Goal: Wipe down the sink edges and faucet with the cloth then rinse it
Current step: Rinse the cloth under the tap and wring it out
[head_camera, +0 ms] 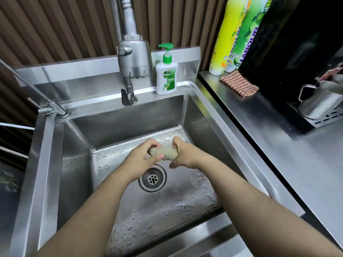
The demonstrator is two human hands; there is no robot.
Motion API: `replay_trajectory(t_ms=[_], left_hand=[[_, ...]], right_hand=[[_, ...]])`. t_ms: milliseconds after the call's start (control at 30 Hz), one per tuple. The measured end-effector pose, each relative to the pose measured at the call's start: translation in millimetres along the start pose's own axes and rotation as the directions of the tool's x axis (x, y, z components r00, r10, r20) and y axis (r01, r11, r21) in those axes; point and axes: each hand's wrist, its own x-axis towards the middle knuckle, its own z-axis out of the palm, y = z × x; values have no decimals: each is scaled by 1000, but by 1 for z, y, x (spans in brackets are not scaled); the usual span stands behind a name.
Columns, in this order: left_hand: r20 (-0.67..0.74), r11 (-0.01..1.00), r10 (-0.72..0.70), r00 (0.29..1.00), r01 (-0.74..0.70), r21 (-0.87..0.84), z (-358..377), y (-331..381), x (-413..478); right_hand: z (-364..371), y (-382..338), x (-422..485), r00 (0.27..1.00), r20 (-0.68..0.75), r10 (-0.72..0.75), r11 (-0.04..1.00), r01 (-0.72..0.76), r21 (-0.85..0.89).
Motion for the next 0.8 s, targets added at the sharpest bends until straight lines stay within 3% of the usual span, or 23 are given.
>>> replay_trajectory(t_ms=[100, 200, 267, 400, 500, 567, 700, 733, 800], left_hand=[[-51, 912, 43, 998, -60, -406, -7, 22, -1], [94, 792, 105, 990, -26, -610, -14, 36, 4], [156, 786, 124, 980, -1, -619, -11, 44, 10], [79, 760, 84, 993, -13, -650, 11, 67, 19], [147, 735, 79, 986, 42, -677, 28, 85, 25], [177, 781, 98, 979, 34, -623, 39, 96, 30], [77, 876, 189, 979, -133, -464, 63, 125, 41], [46, 877, 198, 979, -156, -455, 69, 133, 44], [16, 861, 210, 978, -177, -477, 82, 151, 53]], right_hand=[[-12, 2, -18, 995, 87, -48, 937, 15, 349], [-16, 7, -36, 989, 84, -122, 777, 43, 628], [-19, 12, -44, 998, -5, -65, 723, 50, 689], [-22, 26, -65, 992, -123, 4, 671, 89, 736], [-24, 31, -81, 968, -250, 24, 587, 189, 787], [-30, 32, -87, 923, -376, 82, 558, 270, 784], [-47, 47, -90, 744, -630, 224, 688, 337, 642], [-54, 51, -93, 727, -651, 218, 666, 376, 644], [-72, 55, -103, 768, -611, 193, 539, 437, 720]])
